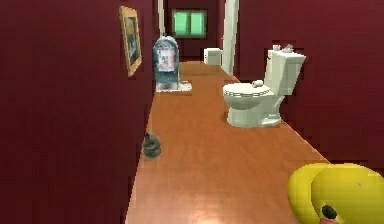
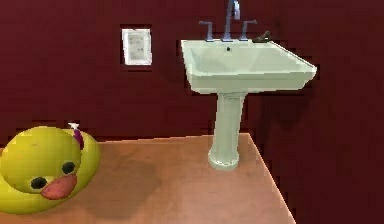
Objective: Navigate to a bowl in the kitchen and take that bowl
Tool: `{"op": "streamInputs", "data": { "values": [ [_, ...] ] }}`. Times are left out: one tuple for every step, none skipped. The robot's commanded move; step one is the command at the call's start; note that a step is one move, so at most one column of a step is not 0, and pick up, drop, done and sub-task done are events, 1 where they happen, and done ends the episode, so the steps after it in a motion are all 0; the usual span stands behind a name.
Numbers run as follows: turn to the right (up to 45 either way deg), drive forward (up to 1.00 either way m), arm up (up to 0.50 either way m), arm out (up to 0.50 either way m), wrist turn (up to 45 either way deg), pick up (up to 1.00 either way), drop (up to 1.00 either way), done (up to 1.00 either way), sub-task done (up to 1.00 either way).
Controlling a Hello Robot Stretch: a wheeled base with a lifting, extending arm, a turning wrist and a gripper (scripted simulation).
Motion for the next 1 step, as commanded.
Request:
{"op": "streamInputs", "data": {
  "values": [
    [0.0, 1.00, 0.00, 0.00, 0.0, 0.00, 0.00, 0.00, 0.00]
  ]
}}
